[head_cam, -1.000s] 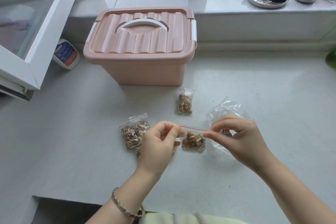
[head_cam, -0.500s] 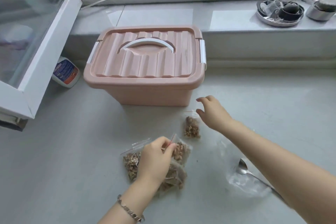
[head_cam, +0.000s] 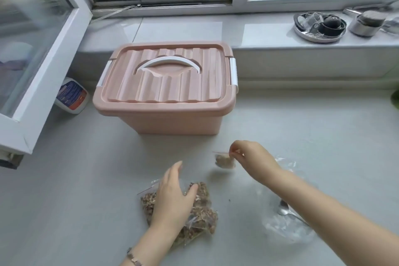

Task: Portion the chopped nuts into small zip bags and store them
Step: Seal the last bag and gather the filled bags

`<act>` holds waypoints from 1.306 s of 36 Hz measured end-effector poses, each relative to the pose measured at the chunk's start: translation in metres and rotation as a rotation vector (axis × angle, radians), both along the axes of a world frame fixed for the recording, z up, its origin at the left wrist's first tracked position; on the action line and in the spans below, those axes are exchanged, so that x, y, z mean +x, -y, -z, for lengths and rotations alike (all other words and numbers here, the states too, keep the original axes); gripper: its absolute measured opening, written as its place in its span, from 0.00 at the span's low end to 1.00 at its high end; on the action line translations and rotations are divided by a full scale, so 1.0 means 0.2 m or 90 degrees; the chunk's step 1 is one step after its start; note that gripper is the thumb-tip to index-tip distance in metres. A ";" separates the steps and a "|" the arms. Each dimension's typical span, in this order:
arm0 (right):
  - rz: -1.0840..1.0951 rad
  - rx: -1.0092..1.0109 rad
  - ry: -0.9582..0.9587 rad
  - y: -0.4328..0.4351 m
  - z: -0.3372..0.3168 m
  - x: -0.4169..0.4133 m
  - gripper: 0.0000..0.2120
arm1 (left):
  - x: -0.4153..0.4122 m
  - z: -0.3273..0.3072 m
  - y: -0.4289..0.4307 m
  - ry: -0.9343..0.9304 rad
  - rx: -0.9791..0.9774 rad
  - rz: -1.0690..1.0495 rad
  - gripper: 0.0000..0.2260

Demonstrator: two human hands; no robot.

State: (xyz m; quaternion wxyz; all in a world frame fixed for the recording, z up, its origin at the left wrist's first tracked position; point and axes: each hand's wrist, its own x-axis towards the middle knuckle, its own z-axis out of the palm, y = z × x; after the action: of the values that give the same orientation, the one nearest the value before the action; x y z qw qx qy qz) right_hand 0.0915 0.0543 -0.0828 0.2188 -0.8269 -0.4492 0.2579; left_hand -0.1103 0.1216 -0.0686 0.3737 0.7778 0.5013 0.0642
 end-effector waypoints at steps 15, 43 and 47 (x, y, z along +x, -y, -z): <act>0.026 0.281 -0.183 0.53 -0.47 -0.31 0.08 | 0.08 -0.32 0.34 0.400 -0.334 0.074 0.06; 0.225 0.322 -0.474 0.68 -0.52 -0.40 0.08 | 0.00 -0.44 0.46 0.474 -0.380 -0.108 0.05; 0.226 0.334 -0.466 0.68 -0.51 -0.40 0.10 | 0.00 -0.44 0.47 0.470 -0.379 -0.123 0.02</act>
State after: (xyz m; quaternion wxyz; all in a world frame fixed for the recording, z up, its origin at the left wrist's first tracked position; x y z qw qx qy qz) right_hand 0.0106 -0.0808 0.0189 0.6043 -0.6628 -0.2444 0.3685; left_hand -0.1102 0.0284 0.0204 0.7254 0.5119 0.4019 0.2242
